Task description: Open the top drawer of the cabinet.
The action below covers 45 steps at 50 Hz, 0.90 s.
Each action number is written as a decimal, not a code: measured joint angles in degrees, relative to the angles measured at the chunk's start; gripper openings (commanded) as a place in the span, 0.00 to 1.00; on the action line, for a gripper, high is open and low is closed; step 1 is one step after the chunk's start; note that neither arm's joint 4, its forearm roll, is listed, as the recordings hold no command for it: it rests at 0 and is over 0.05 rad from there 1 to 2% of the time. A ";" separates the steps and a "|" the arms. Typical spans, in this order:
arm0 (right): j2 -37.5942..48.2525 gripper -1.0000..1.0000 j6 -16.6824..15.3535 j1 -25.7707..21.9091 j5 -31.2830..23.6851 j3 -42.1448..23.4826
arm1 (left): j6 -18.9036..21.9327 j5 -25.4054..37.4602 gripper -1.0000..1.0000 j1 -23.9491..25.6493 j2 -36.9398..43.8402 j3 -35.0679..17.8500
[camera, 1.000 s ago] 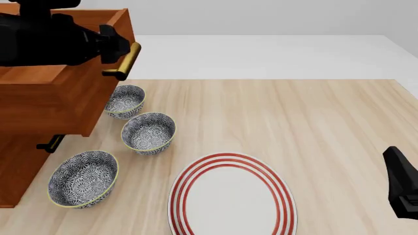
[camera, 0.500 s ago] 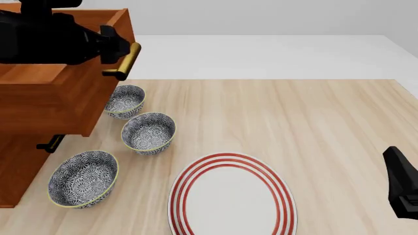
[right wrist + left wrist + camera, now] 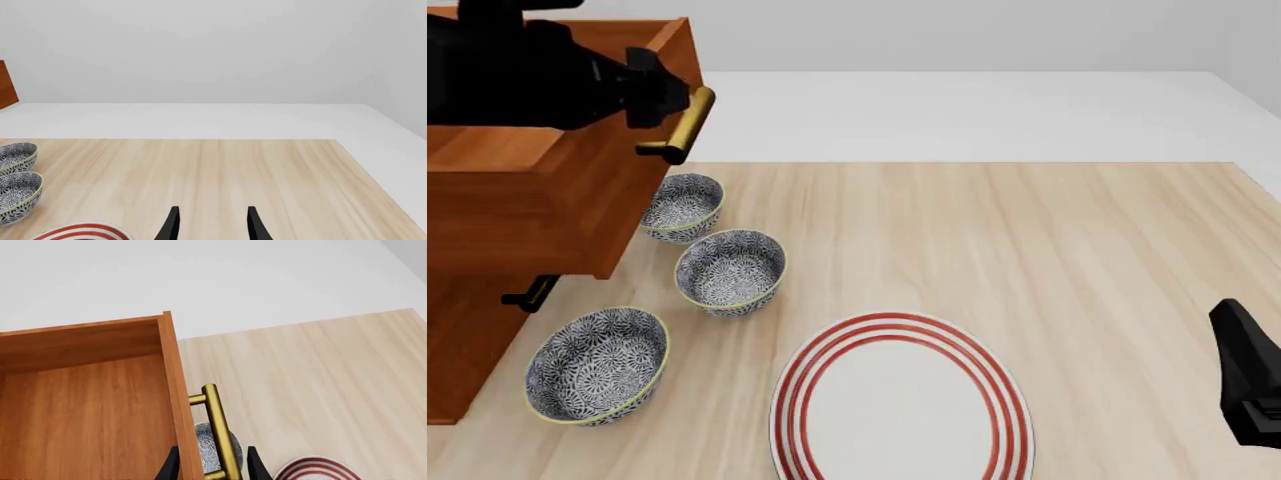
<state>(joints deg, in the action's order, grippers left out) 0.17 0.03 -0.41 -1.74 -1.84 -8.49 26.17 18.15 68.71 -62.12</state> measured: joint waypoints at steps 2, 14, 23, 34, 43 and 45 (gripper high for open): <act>0.00 1.00 0.00 0.00 0.00 0.00 | 0.04 0.19 1.00 0.00 -0.09 -0.10; 0.00 1.00 0.00 0.00 0.00 0.00 | 0.41 1.02 1.00 0.06 -0.58 -0.71; 0.00 1.00 0.00 0.00 0.00 0.00 | 0.93 1.64 1.00 0.13 -1.03 -1.45; 0.00 1.00 0.00 0.00 0.00 0.00 | 1.98 1.98 1.00 0.60 -1.86 -2.64; 0.00 1.00 0.00 0.00 0.00 0.00 | 2.93 2.21 1.00 0.99 -2.66 -3.72; 0.00 1.00 0.00 0.00 0.00 0.00 | 3.06 2.22 1.00 1.06 -2.85 -3.80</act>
<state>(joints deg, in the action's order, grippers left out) 0.17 0.03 -0.41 -1.74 -1.84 -5.43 28.39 19.22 65.86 -65.93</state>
